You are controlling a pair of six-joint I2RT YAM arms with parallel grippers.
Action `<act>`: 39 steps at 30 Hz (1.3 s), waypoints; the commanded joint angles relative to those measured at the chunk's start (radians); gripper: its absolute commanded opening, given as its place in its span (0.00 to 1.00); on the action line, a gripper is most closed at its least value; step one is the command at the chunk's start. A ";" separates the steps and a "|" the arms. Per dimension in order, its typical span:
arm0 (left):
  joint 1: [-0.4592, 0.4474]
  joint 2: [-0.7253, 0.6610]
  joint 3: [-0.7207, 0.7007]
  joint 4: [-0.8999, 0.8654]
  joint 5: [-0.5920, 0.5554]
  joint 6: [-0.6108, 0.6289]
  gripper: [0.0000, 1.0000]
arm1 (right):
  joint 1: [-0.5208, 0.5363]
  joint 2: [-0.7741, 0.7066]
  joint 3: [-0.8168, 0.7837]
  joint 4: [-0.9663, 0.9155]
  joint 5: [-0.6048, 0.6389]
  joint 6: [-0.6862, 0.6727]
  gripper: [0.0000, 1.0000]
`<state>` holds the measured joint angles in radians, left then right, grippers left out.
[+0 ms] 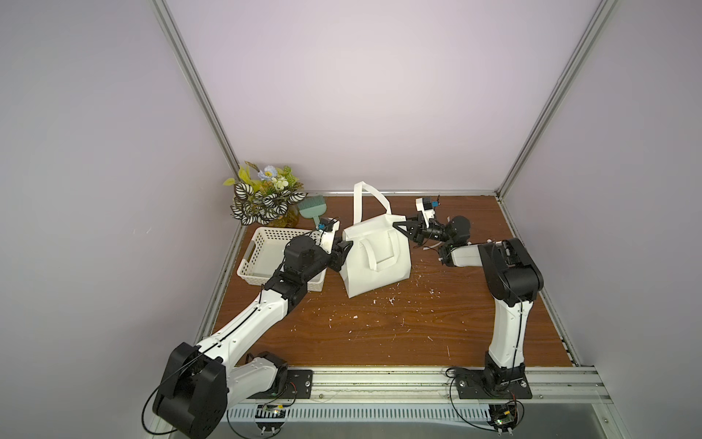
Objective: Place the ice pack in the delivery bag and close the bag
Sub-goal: Seal the delivery bag at the center of the board.
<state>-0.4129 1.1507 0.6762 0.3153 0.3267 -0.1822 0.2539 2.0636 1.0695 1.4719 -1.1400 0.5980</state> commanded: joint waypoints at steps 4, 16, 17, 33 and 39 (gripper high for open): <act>0.016 0.026 0.037 0.053 0.067 0.011 0.23 | 0.006 -0.035 0.007 -0.007 -0.034 -0.022 0.22; 0.036 0.034 0.050 0.044 0.080 0.016 0.00 | -0.001 -0.030 0.011 -0.012 -0.035 -0.023 0.11; 0.037 0.034 0.050 0.044 0.083 0.017 0.00 | -0.001 -0.032 0.009 -0.012 -0.035 -0.022 0.11; 0.042 0.026 0.039 0.073 0.109 0.005 0.00 | -0.013 -0.045 -0.018 0.045 -0.018 0.033 0.30; 0.042 0.009 0.028 0.121 0.152 -0.019 0.00 | -0.044 -0.123 -0.090 0.074 0.011 0.039 0.52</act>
<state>-0.3801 1.1858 0.6910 0.3595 0.4343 -0.1871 0.2226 2.0262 0.9977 1.4952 -1.1461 0.6296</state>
